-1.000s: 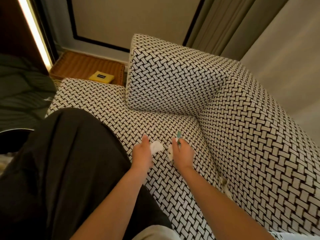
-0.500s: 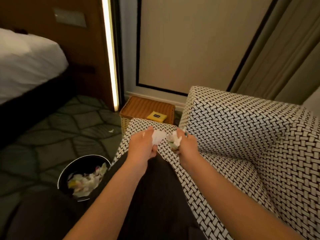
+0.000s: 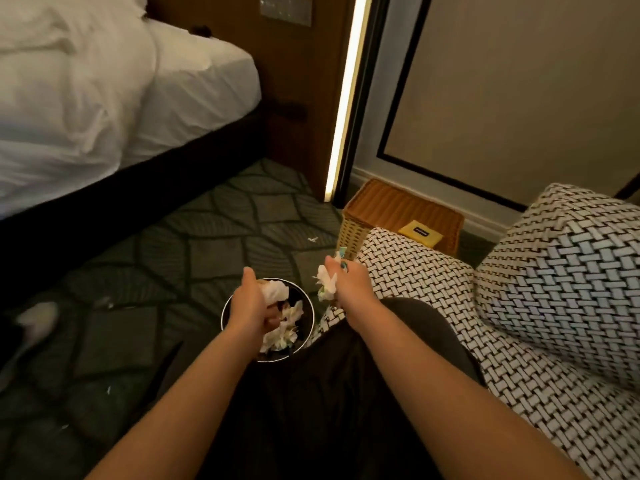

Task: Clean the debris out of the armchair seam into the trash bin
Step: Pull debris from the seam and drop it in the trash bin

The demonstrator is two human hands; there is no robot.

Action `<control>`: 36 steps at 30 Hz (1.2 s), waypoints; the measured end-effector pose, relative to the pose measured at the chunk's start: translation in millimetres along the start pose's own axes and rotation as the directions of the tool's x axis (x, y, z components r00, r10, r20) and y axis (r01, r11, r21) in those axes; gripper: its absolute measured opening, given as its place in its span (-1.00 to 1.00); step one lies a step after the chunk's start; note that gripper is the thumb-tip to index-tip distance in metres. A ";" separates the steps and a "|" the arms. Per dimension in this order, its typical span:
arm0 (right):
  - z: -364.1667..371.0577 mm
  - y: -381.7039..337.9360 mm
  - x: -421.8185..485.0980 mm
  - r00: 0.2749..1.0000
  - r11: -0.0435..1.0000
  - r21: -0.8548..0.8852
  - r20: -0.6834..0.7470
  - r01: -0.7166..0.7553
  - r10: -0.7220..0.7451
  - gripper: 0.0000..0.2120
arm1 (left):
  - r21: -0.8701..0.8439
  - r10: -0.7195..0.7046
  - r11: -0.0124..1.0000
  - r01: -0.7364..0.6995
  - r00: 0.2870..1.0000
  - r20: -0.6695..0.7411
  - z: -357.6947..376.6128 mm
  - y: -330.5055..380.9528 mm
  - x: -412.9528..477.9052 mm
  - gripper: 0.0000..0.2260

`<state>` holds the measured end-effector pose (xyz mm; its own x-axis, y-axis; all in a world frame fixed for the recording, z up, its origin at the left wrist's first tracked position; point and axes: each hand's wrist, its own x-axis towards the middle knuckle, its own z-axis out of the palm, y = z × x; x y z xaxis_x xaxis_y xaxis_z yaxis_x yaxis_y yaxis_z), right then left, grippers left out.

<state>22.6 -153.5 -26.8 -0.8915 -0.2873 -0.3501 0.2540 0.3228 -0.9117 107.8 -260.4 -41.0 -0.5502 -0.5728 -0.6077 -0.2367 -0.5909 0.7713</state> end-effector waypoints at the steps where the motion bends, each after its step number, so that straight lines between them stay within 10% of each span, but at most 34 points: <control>1: 6.0 3.5 8.1 0.999 0.999 -0.003 0.020 -0.042 0.042 -0.80 | 0.043 0.021 0.999 -0.020 1.000 -0.020 -7.7 -1.3 8.6 -0.68; 7: 41.5 28.6 59.0 0.962 0.962 -0.058 0.052 -0.267 0.270 -0.79 | 0.368 0.156 0.921 -0.129 0.987 -0.042 -29.5 -5.8 65.0 -0.89; 19: 108.6 100.1 143.5 0.909 0.880 -0.260 0.026 -0.397 0.417 -0.65 | 0.561 -0.190 0.812 0.162 0.982 -0.009 -17.3 -23.8 167.8 -0.79; 28: 129.5 137.6 173.7 0.860 0.833 -0.242 -0.011 -0.497 0.510 -0.64 | 0.880 -0.191 0.469 0.073 0.981 0.020 -17.4 -32.5 215.3 -0.70; 36: 140.4 172.3 197.1 0.779 0.769 -0.294 0.111 -0.568 0.617 -0.25 | 0.932 -0.281 0.361 -0.027 0.950 0.136 -28.1 -29.1 238.9 -0.61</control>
<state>-56.7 -281.2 -283.1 -0.4963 -0.1244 -0.8592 0.5911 0.6764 -0.4394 5.8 -396.0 -213.9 -0.5652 -0.3006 -0.7682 -0.8171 0.3321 0.4712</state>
